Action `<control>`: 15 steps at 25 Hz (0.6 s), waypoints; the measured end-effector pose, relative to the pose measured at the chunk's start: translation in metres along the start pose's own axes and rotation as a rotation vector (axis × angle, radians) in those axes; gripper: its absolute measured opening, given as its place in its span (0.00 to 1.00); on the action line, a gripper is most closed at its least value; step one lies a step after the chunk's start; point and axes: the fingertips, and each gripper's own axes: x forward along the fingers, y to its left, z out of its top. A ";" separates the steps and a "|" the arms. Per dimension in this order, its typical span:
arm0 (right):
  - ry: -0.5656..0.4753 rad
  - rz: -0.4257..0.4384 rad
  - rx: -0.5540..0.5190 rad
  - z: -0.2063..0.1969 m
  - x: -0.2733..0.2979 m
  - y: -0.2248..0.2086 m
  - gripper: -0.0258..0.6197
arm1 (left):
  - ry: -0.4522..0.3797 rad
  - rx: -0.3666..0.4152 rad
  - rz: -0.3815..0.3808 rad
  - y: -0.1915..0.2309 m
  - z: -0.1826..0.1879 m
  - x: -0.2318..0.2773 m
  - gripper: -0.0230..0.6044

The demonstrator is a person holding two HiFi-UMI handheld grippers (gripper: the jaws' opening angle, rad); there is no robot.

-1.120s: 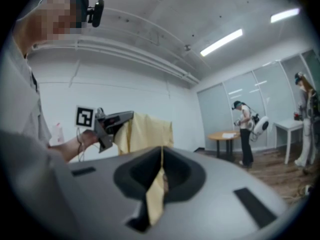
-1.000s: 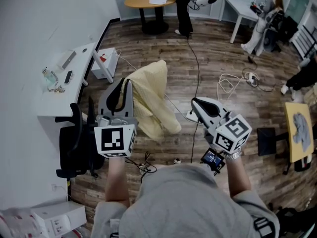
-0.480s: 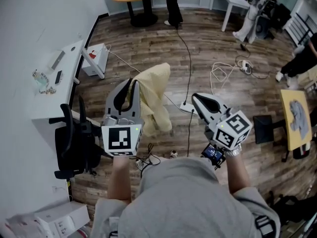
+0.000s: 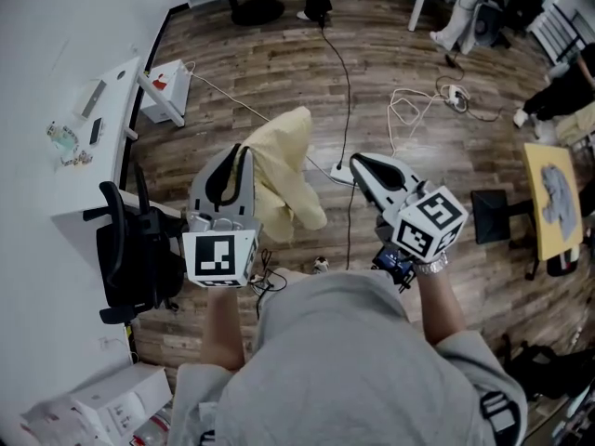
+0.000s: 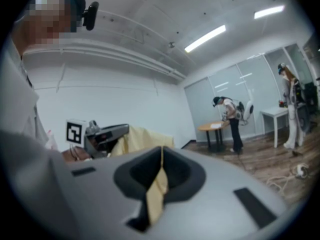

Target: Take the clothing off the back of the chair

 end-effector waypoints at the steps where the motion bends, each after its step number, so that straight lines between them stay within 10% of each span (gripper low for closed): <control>1: 0.003 0.002 0.005 -0.002 0.001 0.000 0.09 | 0.003 -0.001 -0.003 0.000 -0.003 -0.001 0.14; 15: 0.080 -0.004 0.059 -0.048 0.006 -0.001 0.09 | 0.080 -0.010 -0.043 -0.017 -0.057 -0.018 0.14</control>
